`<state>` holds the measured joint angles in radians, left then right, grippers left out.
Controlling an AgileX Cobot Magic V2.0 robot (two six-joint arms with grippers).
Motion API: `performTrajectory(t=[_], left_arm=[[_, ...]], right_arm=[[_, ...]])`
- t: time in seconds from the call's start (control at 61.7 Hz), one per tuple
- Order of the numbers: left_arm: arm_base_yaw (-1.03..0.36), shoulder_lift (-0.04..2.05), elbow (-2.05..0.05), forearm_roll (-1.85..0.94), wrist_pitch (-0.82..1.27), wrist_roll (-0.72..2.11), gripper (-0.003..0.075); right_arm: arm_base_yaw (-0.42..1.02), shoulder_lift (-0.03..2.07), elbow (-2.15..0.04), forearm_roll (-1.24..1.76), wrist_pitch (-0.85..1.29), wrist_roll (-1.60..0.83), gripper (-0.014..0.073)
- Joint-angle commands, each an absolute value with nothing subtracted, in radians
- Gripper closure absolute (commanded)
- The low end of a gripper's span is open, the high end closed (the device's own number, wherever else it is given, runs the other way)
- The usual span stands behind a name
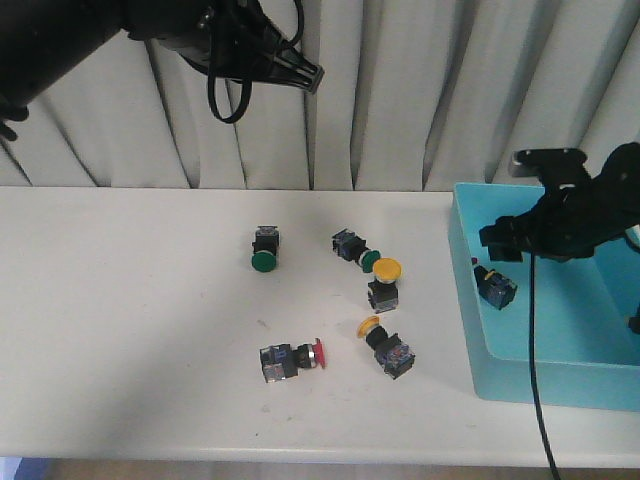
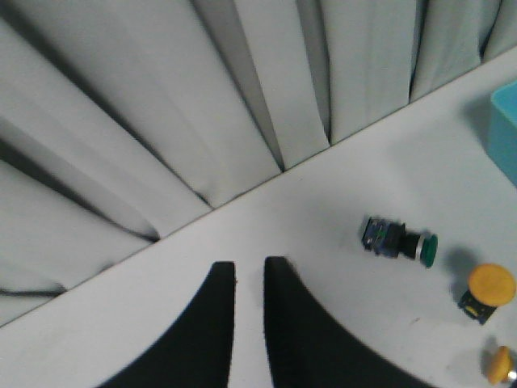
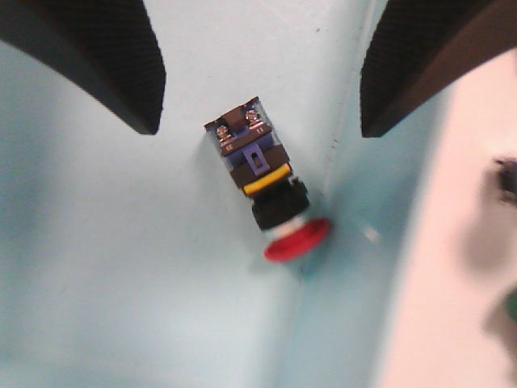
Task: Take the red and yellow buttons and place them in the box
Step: 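Lower the red button into the blue box and open the right gripper, then reach the left gripper down and grasp the yellow-capped button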
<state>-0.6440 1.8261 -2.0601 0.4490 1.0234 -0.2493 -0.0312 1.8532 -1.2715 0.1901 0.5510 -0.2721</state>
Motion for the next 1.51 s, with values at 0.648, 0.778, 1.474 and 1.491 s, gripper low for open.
performTrajectory(t=[0.648, 0.778, 1.474, 1.491], left_arm=[[-0.645, 2.079, -2.086, 0.114, 0.647, -0.204, 0.0146], [-0.645, 2.146, -2.086, 0.046, 0.609, -0.173, 0.0146], [-0.645, 2.368, -2.226, -0.069, 0.65, -0.115, 0.0146], [-0.645, 2.37, -2.226, -0.072, 0.649, -0.111, 0.0146]], right_arm=[[-0.036, 1.168, -1.176, 0.255, 0.528, -0.316, 0.0084], [-0.036, 1.061, -1.03, 0.269, 0.369, -0.313, 0.0086], [0.086, 0.99, -0.87, 0.252, 0.193, -0.312, 0.0086], [0.086, 0.99, -0.87, 0.252, 0.193, -0.312, 0.0086]])
